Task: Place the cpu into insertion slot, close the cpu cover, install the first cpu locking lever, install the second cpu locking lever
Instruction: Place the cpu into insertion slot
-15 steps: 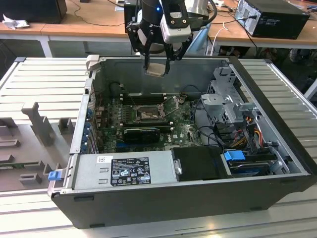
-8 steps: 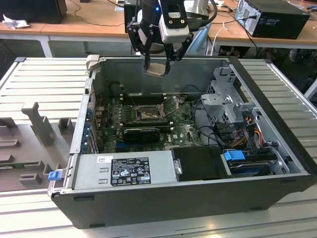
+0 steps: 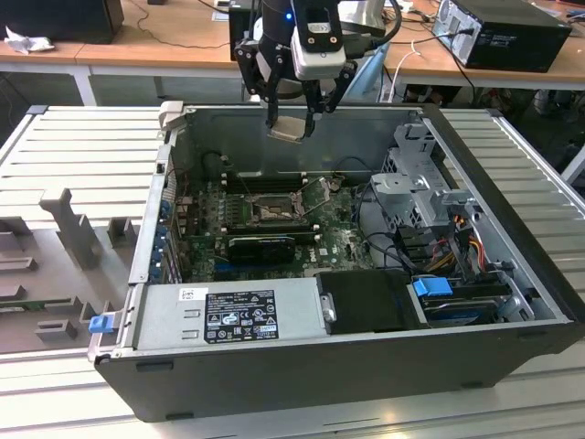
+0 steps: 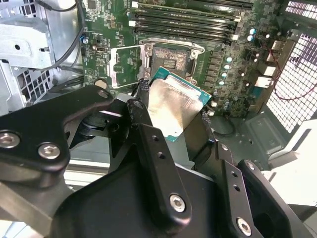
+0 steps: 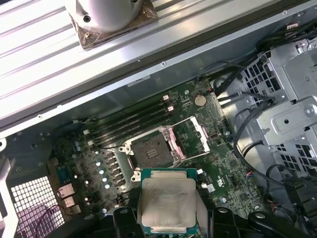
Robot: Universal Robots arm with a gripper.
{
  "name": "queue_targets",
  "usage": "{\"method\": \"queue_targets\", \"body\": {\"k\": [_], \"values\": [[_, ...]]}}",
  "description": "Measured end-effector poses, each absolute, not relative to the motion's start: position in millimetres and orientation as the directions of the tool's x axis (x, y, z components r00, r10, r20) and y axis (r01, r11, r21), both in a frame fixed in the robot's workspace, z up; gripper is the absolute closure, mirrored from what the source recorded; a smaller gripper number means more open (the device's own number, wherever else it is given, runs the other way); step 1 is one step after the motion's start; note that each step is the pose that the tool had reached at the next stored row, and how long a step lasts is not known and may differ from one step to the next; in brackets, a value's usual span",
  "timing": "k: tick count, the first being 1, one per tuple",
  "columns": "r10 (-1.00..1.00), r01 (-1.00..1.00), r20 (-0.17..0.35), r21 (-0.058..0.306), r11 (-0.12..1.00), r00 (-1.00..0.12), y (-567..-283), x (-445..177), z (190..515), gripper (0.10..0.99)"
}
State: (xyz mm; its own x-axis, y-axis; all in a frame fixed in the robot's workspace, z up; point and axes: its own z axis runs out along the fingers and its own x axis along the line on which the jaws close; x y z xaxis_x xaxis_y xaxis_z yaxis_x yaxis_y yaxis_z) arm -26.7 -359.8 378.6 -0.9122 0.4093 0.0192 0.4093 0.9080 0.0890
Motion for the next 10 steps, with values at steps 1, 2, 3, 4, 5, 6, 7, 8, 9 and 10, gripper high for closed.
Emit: {"method": "queue_targets", "body": {"k": [1,2,3,4,5,6,7,8,9,10], "values": [[0.416,0.416,0.019,0.089,0.905,-0.909,-359.7,-26.7,378.6,0.561],[0.421,0.42,0.019,0.089,0.903,-0.907,-359.8,-26.7,378.6,0.561],[0.424,0.424,0.019,0.089,0.901,-0.905,-359.7,-26.7,378.6,0.561],[0.429,0.429,0.019,0.089,0.899,-0.903,-359.8,-26.7,378.6,0.561],[0.432,0.432,0.019,0.089,0.897,-0.902,-359.8,-26.7,378.6,0.561],[0.439,0.439,0.019,0.089,0.894,-0.898,-359.7,-26.7,378.6,0.561],[0.446,0.446,0.019,0.089,0.891,-0.895,-359.7,-26.7,378.6,0.561],[0.451,0.451,0.019,0.089,0.888,-0.892,-359.7,-26.7,378.6,0.561],[0.457,0.457,0.019,0.089,0.885,-0.889,-359.8,-26.7,378.6,0.561],[0.463,0.463,0.019,0.089,0.882,-0.886,-359.7,-26.7,378.6,0.561]]}}
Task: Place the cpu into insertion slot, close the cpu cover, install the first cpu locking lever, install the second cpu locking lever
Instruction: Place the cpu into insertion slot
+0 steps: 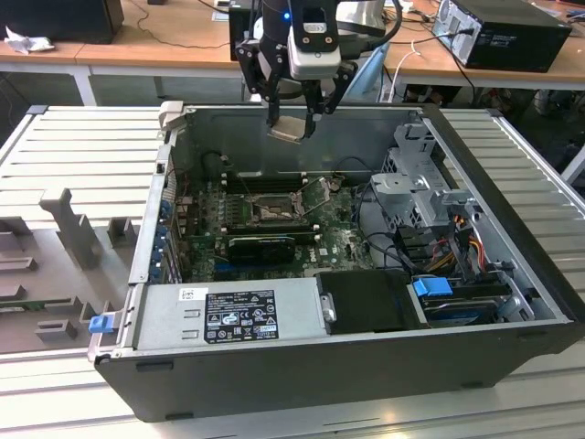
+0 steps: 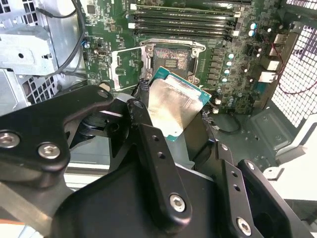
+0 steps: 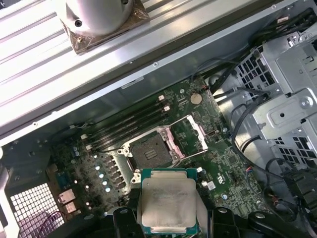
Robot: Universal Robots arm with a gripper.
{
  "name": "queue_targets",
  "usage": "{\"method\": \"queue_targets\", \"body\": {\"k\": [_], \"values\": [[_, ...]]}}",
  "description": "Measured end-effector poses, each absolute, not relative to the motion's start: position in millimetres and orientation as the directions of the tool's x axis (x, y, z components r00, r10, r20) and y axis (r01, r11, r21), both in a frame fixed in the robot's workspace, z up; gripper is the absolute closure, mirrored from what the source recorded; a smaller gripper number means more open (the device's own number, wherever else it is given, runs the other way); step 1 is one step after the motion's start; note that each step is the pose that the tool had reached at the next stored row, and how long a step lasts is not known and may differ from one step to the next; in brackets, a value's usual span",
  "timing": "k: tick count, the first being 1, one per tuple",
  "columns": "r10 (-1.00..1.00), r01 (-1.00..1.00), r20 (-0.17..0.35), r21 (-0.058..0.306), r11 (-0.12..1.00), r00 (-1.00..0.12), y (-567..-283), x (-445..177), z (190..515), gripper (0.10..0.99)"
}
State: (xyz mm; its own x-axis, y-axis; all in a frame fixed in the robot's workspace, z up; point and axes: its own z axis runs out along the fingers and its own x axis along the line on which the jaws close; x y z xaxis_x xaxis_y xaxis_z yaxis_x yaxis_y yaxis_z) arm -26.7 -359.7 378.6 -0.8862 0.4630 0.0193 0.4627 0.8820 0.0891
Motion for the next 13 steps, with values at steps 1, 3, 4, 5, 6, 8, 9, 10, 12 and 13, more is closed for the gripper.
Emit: {"method": "queue_targets", "body": {"k": [1,3,4,5,6,8,9,10,12,13], "values": [[0.468,0.468,0.019,0.089,0.879,-0.883,-359.7,-26.7,378.6,0.561],[0.486,0.485,0.019,0.089,0.87,-0.874,-359.8,-26.7,378.6,0.561],[0.492,0.492,0.019,0.089,0.866,-0.87,-359.8,-26.7,378.6,0.561],[0.501,0.5,0.019,0.089,0.861,-0.865,-359.8,-26.7,378.6,0.561],[0.507,0.507,0.019,0.089,0.857,-0.861,-359.8,-26.7,378.6,0.561],[0.525,0.525,0.019,0.089,0.847,-0.851,-359.8,-26.7,378.6,0.561],[0.535,0.535,0.019,0.089,0.84,-0.845,-359.8,-26.7,378.6,0.561],[0.548,0.548,0.019,0.089,0.832,-0.836,-359.8,-26.7,378.7,0.561],[0.566,0.566,0.019,0.089,0.82,-0.824,-359.8,-26.7,378.6,0.561],[0.571,0.57,0.019,0.089,0.817,-0.821,-359.8,-26.7,378.6,0.561]]}}
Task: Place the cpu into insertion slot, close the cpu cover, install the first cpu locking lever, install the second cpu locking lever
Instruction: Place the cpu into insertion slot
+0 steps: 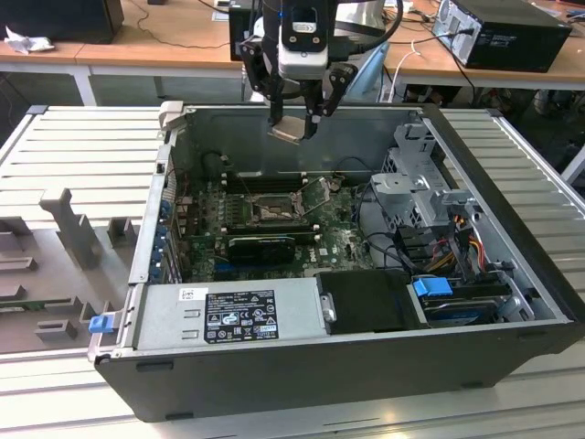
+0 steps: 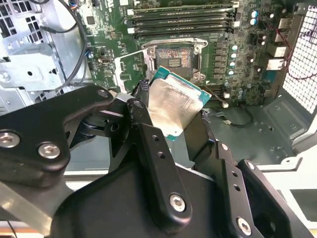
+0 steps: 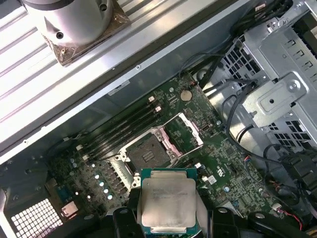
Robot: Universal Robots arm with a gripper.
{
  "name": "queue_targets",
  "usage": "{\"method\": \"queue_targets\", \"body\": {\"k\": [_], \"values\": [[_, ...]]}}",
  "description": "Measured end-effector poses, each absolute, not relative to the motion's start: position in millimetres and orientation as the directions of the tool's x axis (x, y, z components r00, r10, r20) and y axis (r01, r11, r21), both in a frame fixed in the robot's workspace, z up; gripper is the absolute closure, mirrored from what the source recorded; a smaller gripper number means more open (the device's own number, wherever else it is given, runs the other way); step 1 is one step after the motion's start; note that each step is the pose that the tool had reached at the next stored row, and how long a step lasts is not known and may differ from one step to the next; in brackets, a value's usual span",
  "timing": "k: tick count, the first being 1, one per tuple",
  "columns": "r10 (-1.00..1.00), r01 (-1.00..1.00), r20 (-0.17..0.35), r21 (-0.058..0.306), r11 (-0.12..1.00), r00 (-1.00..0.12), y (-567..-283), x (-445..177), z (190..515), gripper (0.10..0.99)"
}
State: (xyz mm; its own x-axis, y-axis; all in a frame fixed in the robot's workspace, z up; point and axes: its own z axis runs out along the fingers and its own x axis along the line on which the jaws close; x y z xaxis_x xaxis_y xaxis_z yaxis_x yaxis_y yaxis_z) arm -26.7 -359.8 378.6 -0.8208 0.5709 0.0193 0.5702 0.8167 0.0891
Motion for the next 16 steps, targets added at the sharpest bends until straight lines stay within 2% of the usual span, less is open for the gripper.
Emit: {"method": "queue_targets", "body": {"k": [16], "values": [[0.678,0.676,0.019,0.089,0.731,-0.735,-359.8,-26.7,378.6,0.561]]}}
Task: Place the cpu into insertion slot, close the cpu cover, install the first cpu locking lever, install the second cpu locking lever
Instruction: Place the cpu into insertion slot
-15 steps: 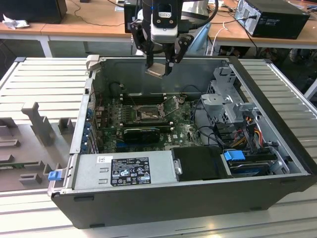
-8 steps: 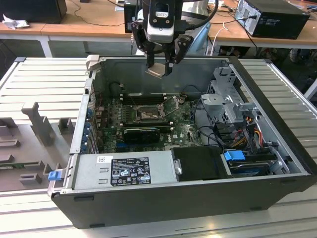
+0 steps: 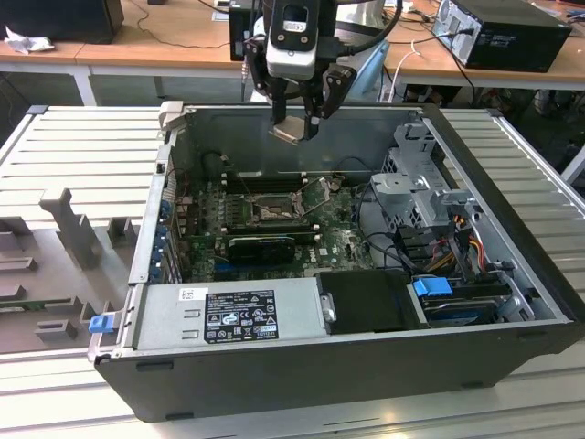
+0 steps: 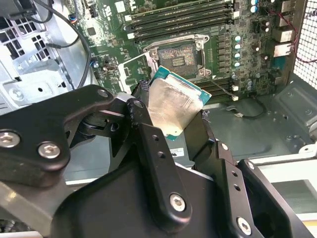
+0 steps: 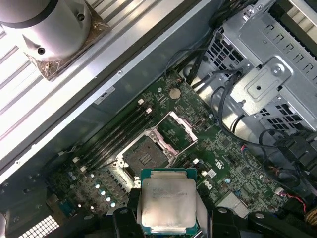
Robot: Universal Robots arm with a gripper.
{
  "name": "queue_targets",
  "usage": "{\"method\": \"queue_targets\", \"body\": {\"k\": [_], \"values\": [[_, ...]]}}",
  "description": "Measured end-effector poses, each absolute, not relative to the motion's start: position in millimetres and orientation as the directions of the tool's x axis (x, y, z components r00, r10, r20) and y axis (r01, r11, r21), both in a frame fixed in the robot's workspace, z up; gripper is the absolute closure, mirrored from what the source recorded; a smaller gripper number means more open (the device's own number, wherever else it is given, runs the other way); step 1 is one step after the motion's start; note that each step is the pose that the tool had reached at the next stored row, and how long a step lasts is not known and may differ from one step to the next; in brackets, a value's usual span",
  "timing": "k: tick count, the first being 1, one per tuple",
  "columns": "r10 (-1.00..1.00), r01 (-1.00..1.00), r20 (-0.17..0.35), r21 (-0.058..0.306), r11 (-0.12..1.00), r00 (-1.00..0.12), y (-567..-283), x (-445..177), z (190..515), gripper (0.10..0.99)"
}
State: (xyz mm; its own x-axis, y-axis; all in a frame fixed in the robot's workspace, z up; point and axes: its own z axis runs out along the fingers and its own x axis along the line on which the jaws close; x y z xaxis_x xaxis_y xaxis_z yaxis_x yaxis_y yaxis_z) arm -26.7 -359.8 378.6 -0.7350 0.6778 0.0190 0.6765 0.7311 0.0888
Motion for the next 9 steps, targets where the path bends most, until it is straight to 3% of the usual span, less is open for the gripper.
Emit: {"method": "queue_targets", "body": {"k": [9], "values": [[0.723,0.721,0.019,0.089,0.687,-0.691,-359.8,-26.7,378.6,0.561]]}}
